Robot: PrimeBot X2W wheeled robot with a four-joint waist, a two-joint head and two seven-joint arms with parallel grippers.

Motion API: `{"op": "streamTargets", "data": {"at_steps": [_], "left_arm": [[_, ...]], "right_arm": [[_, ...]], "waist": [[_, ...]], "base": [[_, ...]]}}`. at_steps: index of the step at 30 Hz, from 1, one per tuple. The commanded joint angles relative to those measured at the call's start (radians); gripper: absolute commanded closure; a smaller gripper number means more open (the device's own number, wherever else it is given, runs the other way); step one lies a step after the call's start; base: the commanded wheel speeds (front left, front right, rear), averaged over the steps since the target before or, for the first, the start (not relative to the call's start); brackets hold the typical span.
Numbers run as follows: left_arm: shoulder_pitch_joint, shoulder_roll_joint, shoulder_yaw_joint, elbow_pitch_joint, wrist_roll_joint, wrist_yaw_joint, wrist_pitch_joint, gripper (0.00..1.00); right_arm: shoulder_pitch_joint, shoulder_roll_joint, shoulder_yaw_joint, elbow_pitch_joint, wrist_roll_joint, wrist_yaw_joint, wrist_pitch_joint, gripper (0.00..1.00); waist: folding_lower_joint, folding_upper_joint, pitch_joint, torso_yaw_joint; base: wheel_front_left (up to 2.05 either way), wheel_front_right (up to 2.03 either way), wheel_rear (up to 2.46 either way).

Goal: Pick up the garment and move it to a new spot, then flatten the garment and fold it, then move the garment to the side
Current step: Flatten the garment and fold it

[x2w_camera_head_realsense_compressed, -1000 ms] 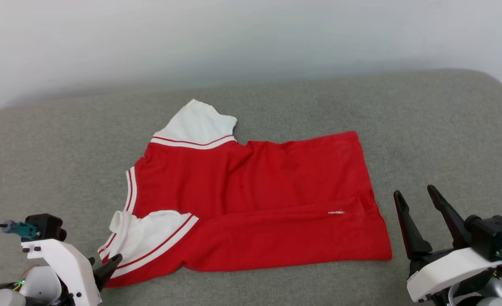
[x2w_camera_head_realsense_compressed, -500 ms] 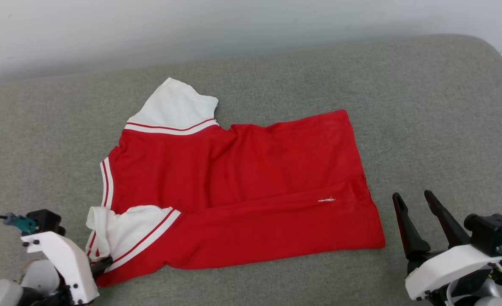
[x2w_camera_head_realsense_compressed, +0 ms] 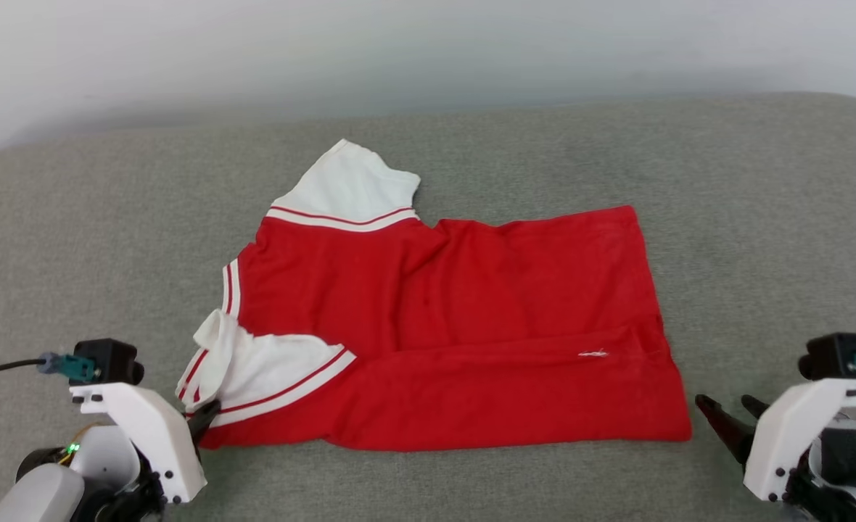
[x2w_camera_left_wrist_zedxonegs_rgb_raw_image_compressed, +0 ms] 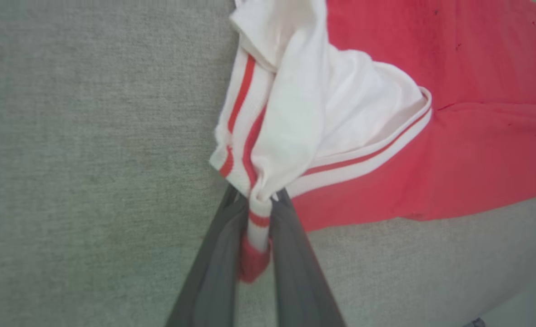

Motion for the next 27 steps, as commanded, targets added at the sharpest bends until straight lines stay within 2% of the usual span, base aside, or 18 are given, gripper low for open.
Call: {"op": "streamTargets", "data": {"at_steps": [1,10,11,12,13,21,27], "left_arm": [[-0.022,-0.004,-0.007,-0.025,0.015,0.012,-0.005,1.00],[-0.064,-0.021,-0.020,-0.071,0.046,0.016,-0.023,1.00],[-0.066,-0.023,-0.022,-0.071,0.046,0.015,-0.025,1.00],[-0.067,-0.025,-0.024,-0.071,0.047,0.015,-0.028,1.00],[-0.063,-0.028,-0.023,-0.069,0.046,0.015,-0.034,1.00],[-0.029,-0.039,-0.028,-0.049,0.036,0.015,-0.048,1.00],[-0.001,-0.037,-0.046,-0.049,0.042,0.029,-0.035,1.00]], "right_arm": [[-0.038,0.003,0.007,0.024,0.016,-0.001,0.050,0.00],[-0.126,0.045,0.054,0.156,0.051,-0.001,0.160,0.00],[-0.132,0.052,0.062,0.173,0.057,0.000,0.170,0.07],[-0.136,0.054,0.072,0.189,0.063,0.000,0.180,0.58],[-0.142,0.059,0.086,0.209,0.072,0.000,0.184,1.00],[-0.157,0.013,0.099,0.187,0.073,0.000,0.151,1.00],[-0.127,-0.002,0.115,0.131,0.072,-0.001,0.150,1.00]], "waist": [[-0.0001,0.0000,0.029,0.029],[-0.0001,0.0000,0.088,0.080],[-0.0001,0.0000,0.090,0.083],[-0.0001,0.0000,0.091,0.085],[-0.0001,0.0000,0.089,0.087],[-0.0001,0.0000,0.036,0.084],[-0.0001,0.0000,-0.055,0.087]], "base": [[0.00,0.00,0.00],[0.00,0.00,0.00],[0.00,0.00,0.00],[0.00,0.00,0.00],[0.00,0.00,0.00],[0.00,0.00,0.00],[0.00,0.00,0.00]]}}
